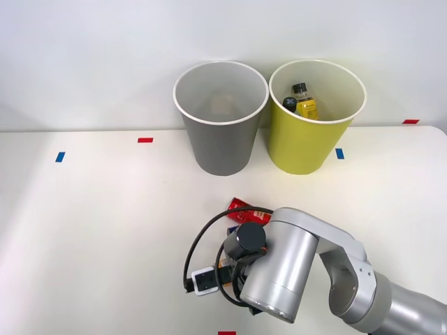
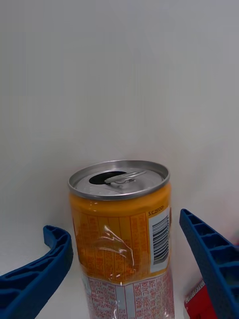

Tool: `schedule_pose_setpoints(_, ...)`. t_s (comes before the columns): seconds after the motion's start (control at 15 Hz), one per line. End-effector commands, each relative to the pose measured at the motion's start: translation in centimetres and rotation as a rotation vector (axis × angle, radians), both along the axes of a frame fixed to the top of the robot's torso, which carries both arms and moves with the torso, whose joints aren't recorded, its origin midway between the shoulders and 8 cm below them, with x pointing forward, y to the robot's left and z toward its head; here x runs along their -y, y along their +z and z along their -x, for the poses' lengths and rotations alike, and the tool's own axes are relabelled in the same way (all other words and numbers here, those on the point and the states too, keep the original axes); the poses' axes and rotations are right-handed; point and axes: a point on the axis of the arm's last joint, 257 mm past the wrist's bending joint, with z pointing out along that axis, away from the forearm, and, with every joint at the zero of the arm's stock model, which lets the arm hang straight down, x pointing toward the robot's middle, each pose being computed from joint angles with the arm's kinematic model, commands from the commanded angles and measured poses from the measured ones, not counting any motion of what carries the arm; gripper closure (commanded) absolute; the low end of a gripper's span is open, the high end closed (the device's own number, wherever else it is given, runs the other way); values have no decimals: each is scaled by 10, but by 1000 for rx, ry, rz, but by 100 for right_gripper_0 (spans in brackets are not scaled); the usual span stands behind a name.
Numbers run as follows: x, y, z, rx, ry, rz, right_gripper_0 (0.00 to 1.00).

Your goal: Put cans in the gray bin, plastic bottles in the light green bin

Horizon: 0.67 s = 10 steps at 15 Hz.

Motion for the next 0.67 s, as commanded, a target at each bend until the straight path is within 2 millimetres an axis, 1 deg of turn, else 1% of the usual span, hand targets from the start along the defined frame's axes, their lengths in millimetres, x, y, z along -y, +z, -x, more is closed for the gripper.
schedule_pose_setpoints(0.07, 4, 5, -9, 20, -17, -1, 100)
schedule_pose_setpoints(0.27, 4, 3, -7, 13, -26, -7, 100)
schedule_pose_setpoints(0.4, 3, 8, -6, 13, -33, -29, 100)
schedule_pose_setpoints(0.6, -7, 27, -4, 11, -44, -111, 100)
schedule_pose_setpoints(0.67, -14, 37, -8, 26, -47, -157, 100)
